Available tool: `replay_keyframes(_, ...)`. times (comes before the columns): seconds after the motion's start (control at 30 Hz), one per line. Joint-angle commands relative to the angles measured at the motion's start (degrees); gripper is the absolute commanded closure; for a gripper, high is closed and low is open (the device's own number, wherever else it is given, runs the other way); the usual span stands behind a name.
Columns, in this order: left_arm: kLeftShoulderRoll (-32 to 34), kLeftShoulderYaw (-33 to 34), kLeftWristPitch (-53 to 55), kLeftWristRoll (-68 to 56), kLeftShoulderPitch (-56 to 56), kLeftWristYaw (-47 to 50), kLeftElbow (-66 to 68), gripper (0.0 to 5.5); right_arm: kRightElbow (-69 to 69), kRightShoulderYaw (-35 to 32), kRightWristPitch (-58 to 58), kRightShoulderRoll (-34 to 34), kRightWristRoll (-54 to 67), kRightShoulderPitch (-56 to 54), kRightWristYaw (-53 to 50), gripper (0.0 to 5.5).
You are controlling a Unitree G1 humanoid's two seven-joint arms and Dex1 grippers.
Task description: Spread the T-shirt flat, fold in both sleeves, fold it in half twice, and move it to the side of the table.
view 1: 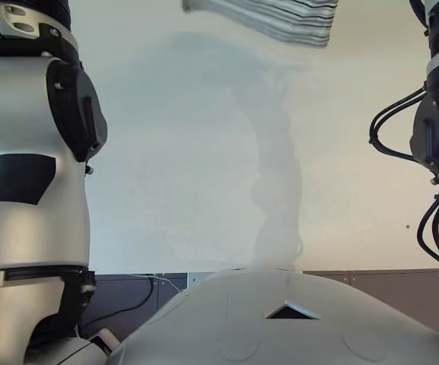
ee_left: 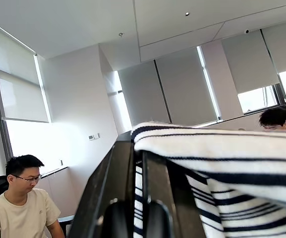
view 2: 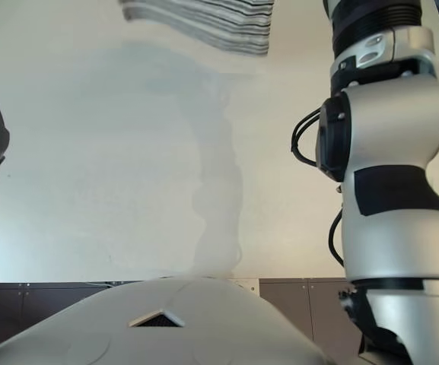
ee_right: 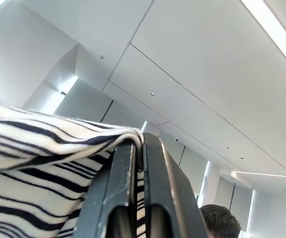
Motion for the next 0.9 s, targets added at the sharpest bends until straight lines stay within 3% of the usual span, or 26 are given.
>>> replay_keyframes(0.03, -0.5, 0.0, 0.8, 1.1, 2.3, -1.6, 0.8, 5.38, 1.3, 0.2, -0.3, 0.5, 0.5, 1.0, 1.9, 5.40)
replay_keyframes(0.3, 0.5, 2.3, 1.7, -0.3, 8.2, -4.3, -5.2, 5.38, -5.3, -1.5, -2.1, 0.3, 4.2, 7.0, 8.8, 5.40)
replay_keyframes(0.43, 1.8, 5.5, 7.8, -6.4, 17.6, -11.1, -22.8, 5.38, -22.9, -3.4, 0.4, -1.9, 9.0, 17.8, 17.3, 5.40)
replay_keyframes(0.53, 4.0, 7.8, 20.8, -15.9, 30.9, -17.3, -47.9, 5.38, -45.9, -8.9, 13.6, -5.6, 19.9, 29.7, 27.2, 5.40)
replay_keyframes(0.63, 5.3, 7.9, 33.5, -25.7, 48.4, -21.2, -69.6, 5.38, -66.7, -7.6, 27.3, -7.4, 30.3, 43.9, 35.8, 5.40)
replay_keyframes(0.73, 8.5, 12.6, 49.1, -48.2, 75.5, -26.3, -92.0, 5.38, -91.1, -9.0, 42.3, -13.2, 48.2, 63.6, 41.9, 5.40)
replay_keyframes(0.8, 10.0, 19.2, 54.6, -59.9, 85.8, -29.0, -97.1, 5.38, -100.1, -15.7, 48.5, -16.7, 61.9, 71.2, 43.7, 5.40)
replay_keyframes(0.87, 10.5, 25.0, 56.7, -70.9, 88.0, -27.0, -97.9, 5.38, -104.0, -24.1, 50.9, -18.7, 79.8, 74.1, 41.1, 5.40)
replay_keyframes(0.9, 9.8, 25.8, 56.5, -72.9, 86.0, -24.0, -96.8, 5.38, -103.6, -24.8, 52.3, -18.6, 82.4, 72.5, 39.1, 5.40)
